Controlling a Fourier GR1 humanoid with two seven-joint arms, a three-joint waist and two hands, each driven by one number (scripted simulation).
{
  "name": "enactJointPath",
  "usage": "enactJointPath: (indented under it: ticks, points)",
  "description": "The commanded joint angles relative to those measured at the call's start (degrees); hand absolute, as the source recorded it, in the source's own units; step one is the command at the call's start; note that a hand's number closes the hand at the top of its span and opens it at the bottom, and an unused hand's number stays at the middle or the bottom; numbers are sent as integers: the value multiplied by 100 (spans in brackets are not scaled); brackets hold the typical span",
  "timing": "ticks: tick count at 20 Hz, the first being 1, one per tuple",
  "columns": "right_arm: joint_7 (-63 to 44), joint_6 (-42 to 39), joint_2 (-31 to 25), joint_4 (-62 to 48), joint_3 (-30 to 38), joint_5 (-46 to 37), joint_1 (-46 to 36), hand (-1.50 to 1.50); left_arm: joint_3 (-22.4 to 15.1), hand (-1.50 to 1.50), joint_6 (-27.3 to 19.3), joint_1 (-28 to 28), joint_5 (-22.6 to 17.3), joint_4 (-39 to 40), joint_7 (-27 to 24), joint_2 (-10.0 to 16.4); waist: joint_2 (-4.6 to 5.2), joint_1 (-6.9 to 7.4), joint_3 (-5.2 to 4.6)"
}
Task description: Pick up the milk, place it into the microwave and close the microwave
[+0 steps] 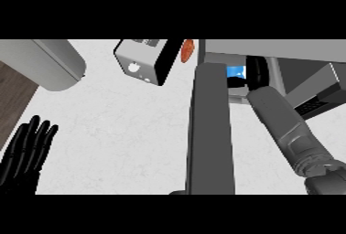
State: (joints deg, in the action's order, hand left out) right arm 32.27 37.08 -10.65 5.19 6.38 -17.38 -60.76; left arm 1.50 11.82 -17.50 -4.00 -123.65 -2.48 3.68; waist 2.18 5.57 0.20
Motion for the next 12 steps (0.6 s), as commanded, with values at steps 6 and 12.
enactJointPath:
  ticks: [6,12]
  points:
    - [57,240,-111,56,269,195,5,-150,-122,-150,-49,48,202,96,-82,-82,-1,-65,0]
    - [429,211,-369,203,503,383,246,-150,-263,-150,125,-721,241,-405,-296,-82,-57,-35,-1]
